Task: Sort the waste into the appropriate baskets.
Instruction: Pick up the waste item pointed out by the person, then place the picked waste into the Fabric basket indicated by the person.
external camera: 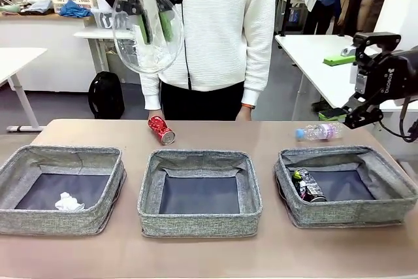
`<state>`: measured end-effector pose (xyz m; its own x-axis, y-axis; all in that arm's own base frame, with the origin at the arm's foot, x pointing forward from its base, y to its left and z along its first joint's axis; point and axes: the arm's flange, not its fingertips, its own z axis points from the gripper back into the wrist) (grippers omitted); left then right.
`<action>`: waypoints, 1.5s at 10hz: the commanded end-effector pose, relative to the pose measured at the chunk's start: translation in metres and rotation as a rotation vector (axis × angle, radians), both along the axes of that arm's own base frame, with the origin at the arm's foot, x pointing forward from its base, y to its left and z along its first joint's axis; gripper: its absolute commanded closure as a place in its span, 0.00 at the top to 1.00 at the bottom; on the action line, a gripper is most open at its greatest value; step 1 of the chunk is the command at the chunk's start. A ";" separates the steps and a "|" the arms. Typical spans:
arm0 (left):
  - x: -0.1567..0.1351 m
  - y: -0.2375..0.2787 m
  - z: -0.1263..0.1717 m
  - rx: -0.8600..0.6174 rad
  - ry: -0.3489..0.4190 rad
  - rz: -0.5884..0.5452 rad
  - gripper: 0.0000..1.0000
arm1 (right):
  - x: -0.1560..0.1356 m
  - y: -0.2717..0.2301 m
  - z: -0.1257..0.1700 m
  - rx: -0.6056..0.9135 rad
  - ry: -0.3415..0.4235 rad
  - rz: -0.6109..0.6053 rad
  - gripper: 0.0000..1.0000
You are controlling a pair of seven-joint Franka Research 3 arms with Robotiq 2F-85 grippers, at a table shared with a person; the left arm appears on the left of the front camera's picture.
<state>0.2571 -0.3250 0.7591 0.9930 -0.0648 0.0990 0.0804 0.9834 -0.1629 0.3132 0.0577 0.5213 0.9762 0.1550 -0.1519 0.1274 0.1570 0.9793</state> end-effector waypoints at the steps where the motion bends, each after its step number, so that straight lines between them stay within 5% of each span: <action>1: -0.008 -0.017 0.009 -0.096 -0.070 0.088 0.24 | 0.000 0.001 0.002 0.022 -0.003 -0.003 1.00; 3: -0.009 -0.025 0.013 -0.156 -0.073 0.083 0.24 | 0.000 0.001 0.002 0.022 -0.003 -0.003 1.00; 4: -0.002 -0.023 0.011 -0.128 -0.002 0.120 0.24 | 0.000 0.001 0.002 0.022 -0.003 -0.003 1.00; 5: -0.006 -0.022 0.015 -0.119 -0.066 0.069 0.24 | 0.000 0.001 0.002 0.022 -0.003 -0.003 1.00; 15: -0.006 -0.022 0.015 -0.119 -0.066 0.069 0.24 | 0.000 0.001 0.002 0.022 -0.003 -0.003 1.00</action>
<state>0.2524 -0.3497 0.7716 0.9877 0.0326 0.1529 0.0122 0.9589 -0.2833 0.3132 0.0577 0.5213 0.9762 0.1551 -0.1519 0.1274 0.1570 0.9793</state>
